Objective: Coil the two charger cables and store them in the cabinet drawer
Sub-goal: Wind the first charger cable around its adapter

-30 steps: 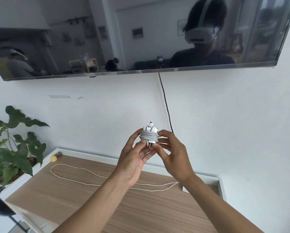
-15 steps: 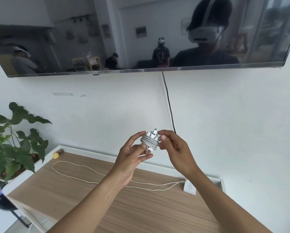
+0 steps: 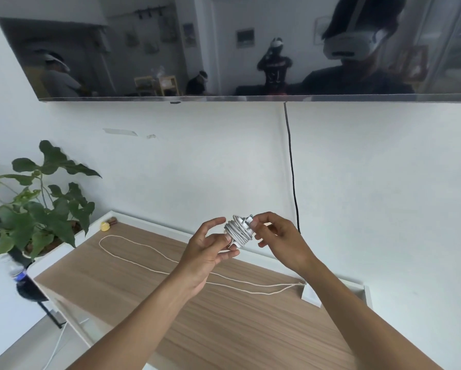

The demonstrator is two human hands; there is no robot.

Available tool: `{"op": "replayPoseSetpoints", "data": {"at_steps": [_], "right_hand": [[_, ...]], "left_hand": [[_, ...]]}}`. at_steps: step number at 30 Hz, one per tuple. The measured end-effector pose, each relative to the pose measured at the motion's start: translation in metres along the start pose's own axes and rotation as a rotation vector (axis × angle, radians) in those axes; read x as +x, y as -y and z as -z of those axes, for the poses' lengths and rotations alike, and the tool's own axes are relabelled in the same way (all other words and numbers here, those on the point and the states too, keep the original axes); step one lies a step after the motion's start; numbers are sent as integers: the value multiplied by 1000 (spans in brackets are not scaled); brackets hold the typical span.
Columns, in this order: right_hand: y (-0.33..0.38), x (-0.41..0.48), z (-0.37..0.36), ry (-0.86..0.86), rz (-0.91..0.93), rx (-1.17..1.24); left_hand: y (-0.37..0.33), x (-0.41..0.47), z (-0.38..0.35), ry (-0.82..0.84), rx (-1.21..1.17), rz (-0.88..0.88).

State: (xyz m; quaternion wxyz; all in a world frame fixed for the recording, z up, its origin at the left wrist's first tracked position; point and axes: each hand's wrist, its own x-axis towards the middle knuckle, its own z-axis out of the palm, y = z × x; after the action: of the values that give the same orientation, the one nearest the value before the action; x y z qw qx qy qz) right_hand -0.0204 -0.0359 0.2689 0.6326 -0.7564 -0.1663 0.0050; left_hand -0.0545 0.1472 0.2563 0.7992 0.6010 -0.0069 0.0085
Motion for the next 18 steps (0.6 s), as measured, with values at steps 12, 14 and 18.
{"op": "replayPoseSetpoints", "data": {"at_steps": [12, 14, 18], "right_hand": [[-14, 12, -52, 219, -7, 54], [-19, 15, -66, 261, -37, 95], [-35, 25, -101, 350, -128, 173]], "left_hand": [[4, -12, 54, -37, 44, 15], [7, -15, 67, -71, 63, 22], [13, -22, 101, -158, 83, 57]]}}
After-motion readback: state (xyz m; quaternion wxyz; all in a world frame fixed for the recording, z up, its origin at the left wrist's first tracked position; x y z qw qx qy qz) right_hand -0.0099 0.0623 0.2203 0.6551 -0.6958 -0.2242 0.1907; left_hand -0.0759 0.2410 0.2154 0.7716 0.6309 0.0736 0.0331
